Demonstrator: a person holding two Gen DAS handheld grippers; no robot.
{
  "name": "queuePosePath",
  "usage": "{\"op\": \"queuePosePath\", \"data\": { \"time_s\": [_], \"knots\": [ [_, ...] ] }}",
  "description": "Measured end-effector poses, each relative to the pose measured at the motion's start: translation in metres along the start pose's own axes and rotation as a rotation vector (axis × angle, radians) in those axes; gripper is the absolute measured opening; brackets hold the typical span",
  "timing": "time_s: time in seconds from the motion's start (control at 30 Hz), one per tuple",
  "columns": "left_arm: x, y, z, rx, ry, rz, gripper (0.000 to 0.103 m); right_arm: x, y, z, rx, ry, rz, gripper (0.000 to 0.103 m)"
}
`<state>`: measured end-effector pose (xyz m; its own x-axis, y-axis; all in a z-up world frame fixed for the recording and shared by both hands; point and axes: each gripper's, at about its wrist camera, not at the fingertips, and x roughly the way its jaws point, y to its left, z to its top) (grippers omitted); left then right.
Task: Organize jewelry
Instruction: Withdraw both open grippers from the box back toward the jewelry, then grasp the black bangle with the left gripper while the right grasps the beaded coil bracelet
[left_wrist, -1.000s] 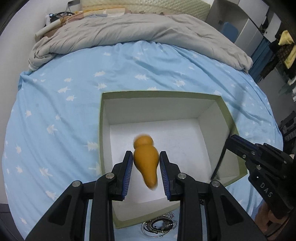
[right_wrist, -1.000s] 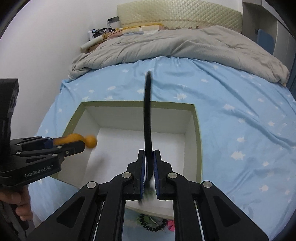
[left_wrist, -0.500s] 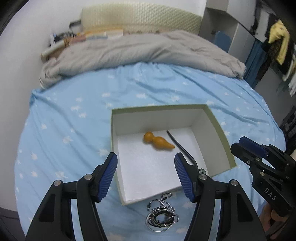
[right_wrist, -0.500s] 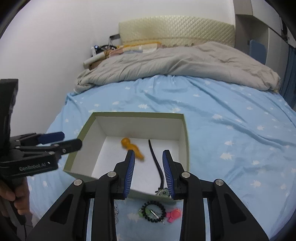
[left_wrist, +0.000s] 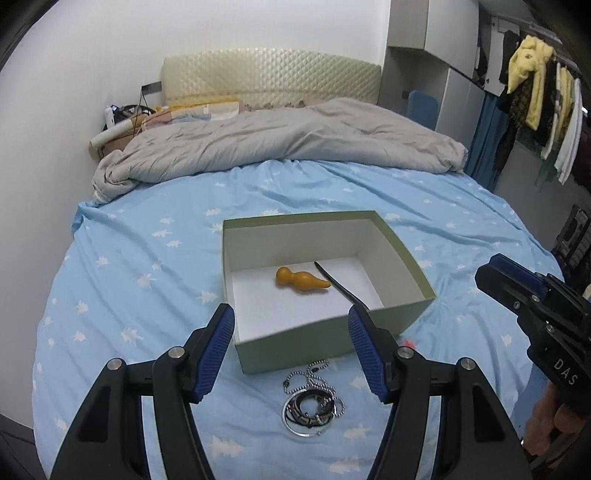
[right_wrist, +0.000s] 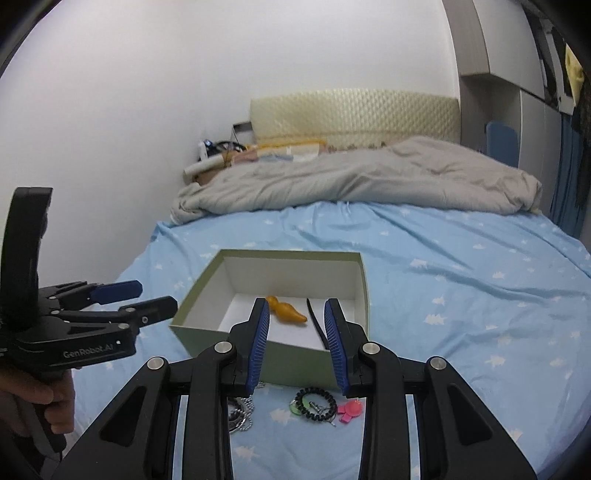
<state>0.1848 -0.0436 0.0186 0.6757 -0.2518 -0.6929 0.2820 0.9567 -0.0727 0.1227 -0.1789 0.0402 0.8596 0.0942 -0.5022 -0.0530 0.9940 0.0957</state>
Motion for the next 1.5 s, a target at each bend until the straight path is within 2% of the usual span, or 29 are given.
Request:
{"op": "queuePosePath", "data": {
  "time_s": [0.17,0.5,0.73,0.9,1.2,1.5],
  "knots": [
    [-0.017,-0.002,-0.017,-0.015,-0.026,-0.011,0.065,-0.018,0.003,-0.018,0.010,-0.027,0.006,0.029],
    [-0.029,-0.009,-0.066,-0.024,-0.001,-0.030,0.064,-0.041,0.002,-0.072,0.028,-0.003,-0.021,0.029],
    [-0.045,-0.005,-0.094,-0.070,-0.020,-0.050,0.064,-0.058,0.001,-0.111,0.018,-0.011,-0.049,0.029],
    [-0.047,-0.007,-0.111,-0.084,-0.011,-0.063,0.064,-0.057,-0.001,-0.121,0.037,0.001,-0.055,0.029],
    [-0.025,-0.002,-0.128,-0.117,0.035,-0.071,0.064,-0.040,-0.004,-0.129,0.054,0.038,-0.051,0.029],
    [0.024,0.003,-0.130,-0.147,0.108,-0.127,0.062,0.002,-0.016,-0.134,0.065,0.114,-0.053,0.029]
  ]
}}
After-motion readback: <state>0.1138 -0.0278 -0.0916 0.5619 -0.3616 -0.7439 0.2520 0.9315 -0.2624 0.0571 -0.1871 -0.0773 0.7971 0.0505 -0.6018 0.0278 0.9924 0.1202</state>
